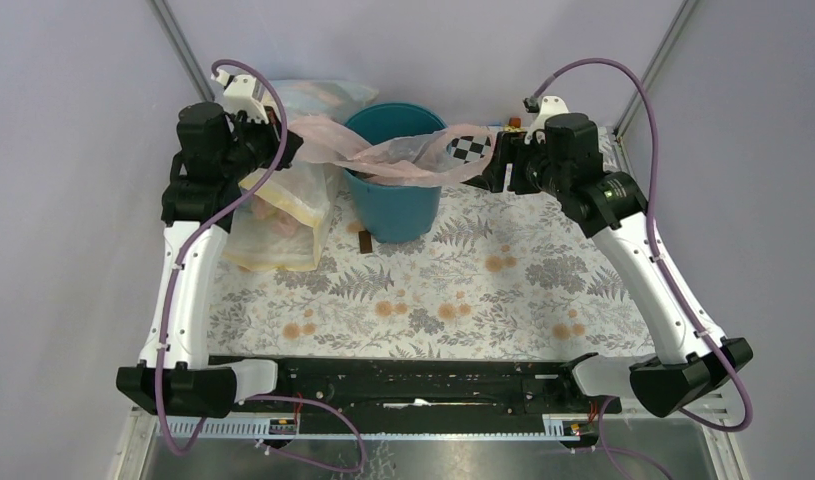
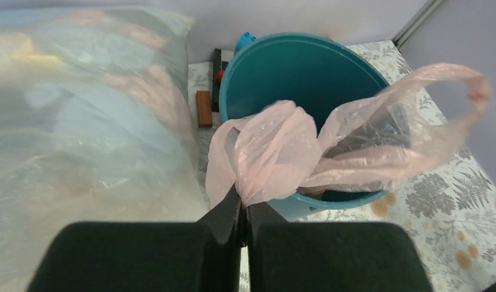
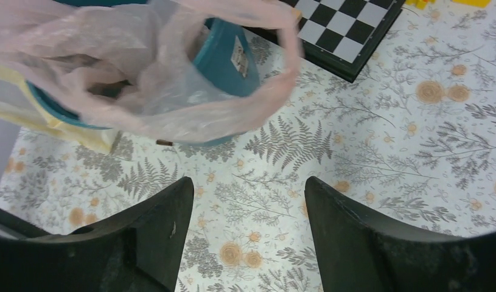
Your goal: Put the trash bags into the trash bin
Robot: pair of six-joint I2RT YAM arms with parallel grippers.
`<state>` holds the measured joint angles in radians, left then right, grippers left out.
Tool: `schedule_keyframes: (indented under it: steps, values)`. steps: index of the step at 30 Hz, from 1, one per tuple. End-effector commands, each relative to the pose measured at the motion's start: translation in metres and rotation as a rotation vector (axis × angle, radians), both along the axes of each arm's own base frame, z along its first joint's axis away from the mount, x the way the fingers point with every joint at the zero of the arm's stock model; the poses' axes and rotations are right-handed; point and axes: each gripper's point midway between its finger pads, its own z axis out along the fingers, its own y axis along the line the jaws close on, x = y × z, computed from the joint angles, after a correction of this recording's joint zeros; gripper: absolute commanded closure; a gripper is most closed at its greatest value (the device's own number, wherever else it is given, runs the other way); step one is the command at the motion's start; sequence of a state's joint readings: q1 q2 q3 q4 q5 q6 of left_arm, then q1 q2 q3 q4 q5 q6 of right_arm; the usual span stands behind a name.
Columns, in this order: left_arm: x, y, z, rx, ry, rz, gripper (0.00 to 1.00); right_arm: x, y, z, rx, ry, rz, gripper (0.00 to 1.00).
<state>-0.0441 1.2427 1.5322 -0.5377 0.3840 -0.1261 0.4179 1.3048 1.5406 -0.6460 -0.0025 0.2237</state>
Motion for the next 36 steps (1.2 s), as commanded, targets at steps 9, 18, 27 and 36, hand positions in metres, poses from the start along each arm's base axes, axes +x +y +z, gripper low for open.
schedule_keyframes:
  steps: [9,18,27,36]
  values:
    - [-0.025,-0.006,0.007,-0.055,-0.023,-0.018,1.0,-0.018,0.015,0.042,0.228,-0.059,0.014,0.13]
    - [-0.032,-0.002,0.01,-0.043,-0.044,-0.003,1.0,0.031,0.02,0.021,0.424,-0.003,-0.234,0.24]
    - [-0.035,-0.002,0.008,-0.045,-0.04,-0.001,1.0,0.066,0.029,0.011,0.499,0.014,-0.325,0.24]
    - [-0.036,0.002,0.01,-0.051,-0.045,0.027,1.0,0.074,0.03,-0.006,0.508,0.068,-0.378,0.38]
